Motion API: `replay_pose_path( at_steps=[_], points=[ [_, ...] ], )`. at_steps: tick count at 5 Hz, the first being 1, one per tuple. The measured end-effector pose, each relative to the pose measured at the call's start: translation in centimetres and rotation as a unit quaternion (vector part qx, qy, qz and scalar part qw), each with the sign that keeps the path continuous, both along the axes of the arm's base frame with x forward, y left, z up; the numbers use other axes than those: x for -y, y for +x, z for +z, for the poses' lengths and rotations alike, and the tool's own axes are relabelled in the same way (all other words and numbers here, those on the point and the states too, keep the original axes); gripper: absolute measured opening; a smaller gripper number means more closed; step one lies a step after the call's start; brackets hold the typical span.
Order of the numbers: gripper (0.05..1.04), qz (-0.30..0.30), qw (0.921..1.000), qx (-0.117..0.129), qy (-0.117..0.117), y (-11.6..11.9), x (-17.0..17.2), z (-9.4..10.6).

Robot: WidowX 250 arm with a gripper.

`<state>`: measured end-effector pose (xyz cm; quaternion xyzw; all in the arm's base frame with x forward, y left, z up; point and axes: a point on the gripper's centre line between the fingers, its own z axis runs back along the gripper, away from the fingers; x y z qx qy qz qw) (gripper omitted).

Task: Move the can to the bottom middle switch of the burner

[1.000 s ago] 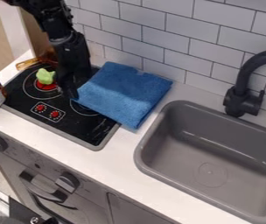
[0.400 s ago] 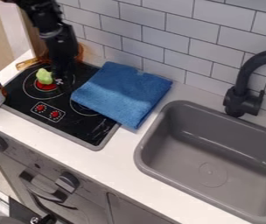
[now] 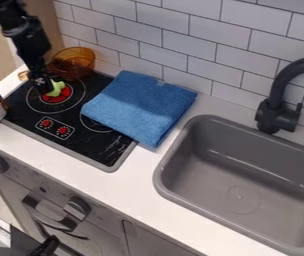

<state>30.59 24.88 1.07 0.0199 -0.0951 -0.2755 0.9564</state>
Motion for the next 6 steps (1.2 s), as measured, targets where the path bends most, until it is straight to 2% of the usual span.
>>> replay_pose_path(
  at_steps=[1, 2, 3, 4, 5, 6],
  points=[
    [1.001, 0.124, 0.9915, 0.014, 0.037, 0.4, -2.5, 1.4],
    [1.001, 0.245, 0.9674, 0.013, 0.060, 2.0, -5.2, 4.9],
    [1.001, 0.318, 0.9466, -0.016, 0.048, 1.8, -6.8, 4.2],
    [1.001, 0.378, 0.9247, 0.032, 0.025, 1.7, -8.7, 4.8],
    [1.001, 0.370, 0.9272, 0.058, 0.017, 0.9, -10.3, 4.4],
    [1.001, 0.349, 0.9352, 0.057, 0.010, 0.8, -10.6, 2.8]
  ],
)
